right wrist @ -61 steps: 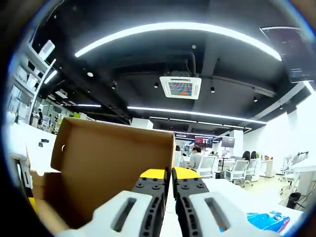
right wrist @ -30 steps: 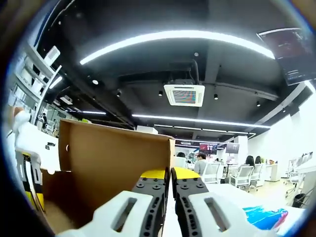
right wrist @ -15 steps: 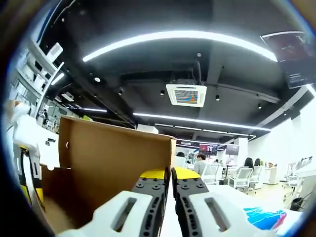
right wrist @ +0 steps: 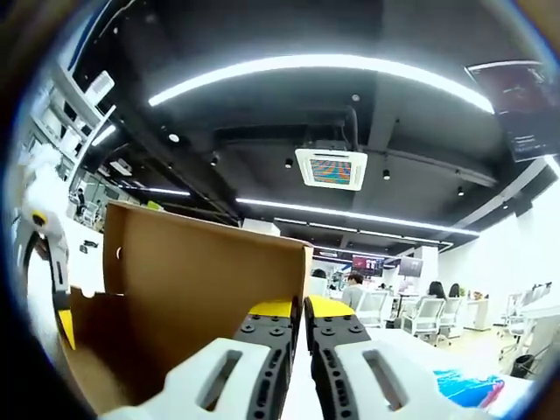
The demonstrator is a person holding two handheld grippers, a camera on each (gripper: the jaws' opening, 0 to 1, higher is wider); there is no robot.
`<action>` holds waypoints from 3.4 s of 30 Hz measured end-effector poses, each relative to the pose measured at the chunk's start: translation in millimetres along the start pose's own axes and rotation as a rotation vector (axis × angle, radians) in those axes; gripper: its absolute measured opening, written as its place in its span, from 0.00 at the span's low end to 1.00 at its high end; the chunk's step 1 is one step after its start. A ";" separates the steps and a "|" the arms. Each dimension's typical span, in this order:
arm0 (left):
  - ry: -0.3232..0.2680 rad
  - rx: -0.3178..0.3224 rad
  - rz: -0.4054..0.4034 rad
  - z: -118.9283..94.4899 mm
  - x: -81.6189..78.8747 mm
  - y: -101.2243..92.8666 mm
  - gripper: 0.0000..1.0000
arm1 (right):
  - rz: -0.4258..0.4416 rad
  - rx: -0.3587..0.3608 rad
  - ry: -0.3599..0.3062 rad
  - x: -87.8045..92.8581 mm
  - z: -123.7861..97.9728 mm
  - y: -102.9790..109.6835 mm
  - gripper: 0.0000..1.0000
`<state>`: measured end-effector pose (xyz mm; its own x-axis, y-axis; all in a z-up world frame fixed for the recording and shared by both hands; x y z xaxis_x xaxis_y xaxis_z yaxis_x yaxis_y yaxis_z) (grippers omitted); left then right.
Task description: Operate the shoe box by opening the lid, removing the specified soft item, and placing it in the target area until the item is outside and the box remains undamaged.
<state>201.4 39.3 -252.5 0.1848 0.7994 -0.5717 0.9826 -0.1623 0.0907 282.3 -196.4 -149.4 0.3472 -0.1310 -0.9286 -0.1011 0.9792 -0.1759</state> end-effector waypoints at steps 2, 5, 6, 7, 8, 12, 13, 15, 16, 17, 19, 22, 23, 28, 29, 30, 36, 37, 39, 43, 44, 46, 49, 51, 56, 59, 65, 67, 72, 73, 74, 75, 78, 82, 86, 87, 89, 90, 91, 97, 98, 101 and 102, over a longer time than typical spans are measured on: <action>-0.013 -0.009 0.012 -3.3 -4.8 0.4 0.59 | -0.003 0.001 0.001 -0.1 -0.1 0.2 0.02; -0.024 -0.030 0.029 -7.2 -10.2 1.0 0.65 | -0.008 0.001 0.001 0.0 -0.1 0.2 0.02; -0.027 -0.033 0.031 -7.9 -11.2 1.4 0.67 | -0.010 0.002 0.001 -0.2 -0.2 0.4 0.02; -0.030 -0.038 0.031 -9.0 -12.7 1.5 0.69 | -0.011 0.002 0.001 -0.2 -0.3 0.4 0.02; -0.033 -0.041 0.031 -9.8 -13.6 1.7 0.71 | -0.011 0.002 0.001 -0.2 -0.2 0.4 0.02; -0.045 -0.071 0.032 -21.7 -20.7 -0.4 0.79 | -0.012 0.002 0.002 -0.3 0.0 0.4 0.02; -0.050 -0.071 0.029 -23.9 -21.7 -1.6 0.78 | -0.012 0.002 0.002 -0.2 0.1 0.4 0.02; -0.062 -0.064 0.014 -30.5 -25.4 -5.6 0.79 | -0.010 0.002 0.002 -0.2 0.0 0.2 0.02; -0.064 -0.066 0.014 -32.6 -26.6 -6.7 0.79 | -0.011 0.002 0.002 -0.2 0.1 0.0 0.02; -0.065 -0.076 0.018 -35.9 -28.7 -8.9 0.80 | -0.012 0.002 0.002 -0.2 0.1 0.0 0.02; -0.056 -0.109 0.009 -44.6 -31.7 -10.1 0.83 | -0.009 0.001 0.002 -0.2 0.2 0.0 0.02; -0.023 -0.170 -0.042 -58.3 -34.0 -11.1 0.82 | -0.002 -0.002 0.003 -0.2 0.2 -0.3 0.02; -0.020 -0.177 -0.048 -59.3 -34.4 -10.9 0.81 | -0.003 -0.002 0.003 -0.1 0.2 -0.3 0.02; -0.025 -0.298 0.011 -74.1 -47.2 -15.1 0.76 | -0.013 -0.003 0.004 0.1 1.1 0.0 0.02; -0.033 -0.296 0.030 -76.3 -51.2 -21.3 0.76 | -0.013 -0.004 0.003 0.1 1.2 0.0 0.02; -0.032 -0.290 0.020 -77.9 -52.6 -25.8 0.76 | -0.011 -0.004 0.003 -0.1 1.0 0.3 0.02; -0.064 -0.262 0.046 -91.3 -72.7 -44.6 0.79 | -0.014 -0.005 0.005 -0.3 1.0 0.3 0.02; -0.075 -0.258 0.027 -95.9 -76.3 -44.7 0.79 | -0.018 -0.004 0.005 -0.1 1.2 0.2 0.02; -0.094 -0.258 0.011 -104.2 -79.9 -42.6 0.75 | -0.018 -0.004 0.005 0.1 1.5 -0.1 0.02; -0.097 -0.281 0.043 -124.7 -84.0 -33.8 0.64 | -0.026 -0.005 0.005 0.5 2.2 -0.4 0.03; -0.112 -0.298 0.046 -130.8 -86.6 -30.2 0.63 | -0.028 -0.006 0.005 0.5 2.3 -0.6 0.03; -0.155 -0.329 0.030 -145.0 -92.5 -22.5 0.64 | -0.031 -0.006 0.005 0.5 2.6 -0.5 0.03; -0.111 -0.398 0.073 -163.4 -89.5 -7.8 0.66 | -0.036 -0.007 0.005 0.9 3.1 -0.7 0.03; -0.058 -0.445 0.136 -173.3 -86.0 2.7 0.68 | -0.042 -0.006 0.005 0.9 3.2 -0.5 0.03; 0.005 -0.456 0.061 -184.4 -70.6 29.3 0.70 | -0.036 -0.006 0.000 2.2 3.2 -1.3 0.03; 0.035 -0.463 0.044 -189.1 -62.7 43.5 0.69 | -0.038 -0.004 0.003 3.6 3.7 -2.5 0.03; 0.031 -0.501 0.055 -197.0 -67.8 70.1 0.73 | -0.036 -0.004 0.006 4.4 3.3 -2.8 0.03; 0.057 -0.505 0.073 -194.1 -67.7 77.8 0.75 | -0.036 -0.004 0.006 4.4 3.3 -2.7 0.03; 0.102 -0.489 0.087 -181.7 -66.4 94.0 0.76 | -0.013 -0.005 0.005 4.6 3.3 -3.4 0.02; 0.106 -0.483 0.078 -179.5 -66.0 96.5 0.76 | -0.010 -0.006 0.005 4.6 3.3 -3.3 0.02; 0.111 -0.478 0.075 -177.0 -65.4 98.9 0.76 | -0.012 -0.005 0.005 4.5 3.0 -3.2 0.02; 0.117 -0.477 0.075 -175.0 -65.0 101.2 0.76 | -0.013 -0.005 0.005 4.3 2.9 -3.0 0.02; 0.147 -0.477 0.081 -170.0 -62.8 108.0 0.73 | -0.013 -0.004 0.005 4.4 2.8 -2.9 0.02; 0.165 -0.466 0.086 -160.7 -61.0 118.3 0.69 | -0.017 -0.004 0.006 4.4 2.6 -2.7 0.02; 0.206 -0.464 0.084 -153.1 -56.0 127.4 0.65 | -0.012 -0.005 0.008 4.8 2.7 -3.0 0.02; 0.208 -0.461 0.081 -152.5 -56.1 127.2 0.62 | -0.011 -0.005 0.008 5.1 2.7 -3.1 0.02; 0.204 -0.448 0.087 -151.9 -57.2 125.6 0.58 | -0.008 -0.006 0.011 5.3 2.5 -2.7 0.02; 0.201 -0.446 0.089 -151.7 -58.3 125.4 0.58 | -0.006 -0.007 0.013 5.5 2.5 -2.6 0.02; 0.199 -0.445 0.089 -151.9 -58.8 125.2 0.57 | -0.006 -0.007 0.015 5.6 2.6 -2.5 0.02; 0.199 -0.432 0.070 -155.2 -58.6 121.9 0.44 | -0.006 -0.009 0.017 5.7 2.8 -2.8 0.02; 0.199 -0.433 0.061 -156.7 -58.1 121.9 0.43 | -0.004 -0.009 0.017 5.6 2.6 -2.6 0.02; 0.201 -0.443 0.051 -158.7 -57.0 123.2 0.42 | -0.002 -0.010 0.017 5.8 2.7 -2.7 0.02; 0.202 -0.447 0.052 -159.2 -56.4 123.7 0.42 | -0.001 -0.010 0.017 5.9 2.7 -2.8 0.02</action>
<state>315.8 66.2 -79.2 0.1904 0.9004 -0.3912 0.8762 0.0239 0.4814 287.1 -199.5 -153.5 0.3310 -0.1348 -0.9340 -0.1105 0.9774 -0.1802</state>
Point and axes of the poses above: the point that each gripper's makers call its tool centre point, and the gripper's own axes: z roughly forward along the fingers, y roughly to its left, x roughly out of its underside, the point moved 5 cm from there along -z, roughly backward along the fingers, and after that the axes turned 3 degrees about z, right-handed, at the moved point
